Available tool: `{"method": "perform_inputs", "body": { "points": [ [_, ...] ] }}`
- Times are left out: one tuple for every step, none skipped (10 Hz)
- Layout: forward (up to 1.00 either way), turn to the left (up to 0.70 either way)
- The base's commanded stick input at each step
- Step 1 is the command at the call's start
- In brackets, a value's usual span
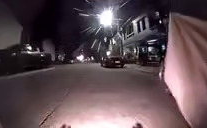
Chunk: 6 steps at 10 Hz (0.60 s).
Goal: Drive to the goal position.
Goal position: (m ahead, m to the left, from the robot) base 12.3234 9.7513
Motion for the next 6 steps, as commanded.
{"method": "perform_inputs", "body": {
  "points": [
    [0.60,0.00],
    [0.60,0.00],
    [0.60,0.00],
    [0.60,0.00],
    [0.60,0.00],
    [0.60,0.00]
  ]
}}
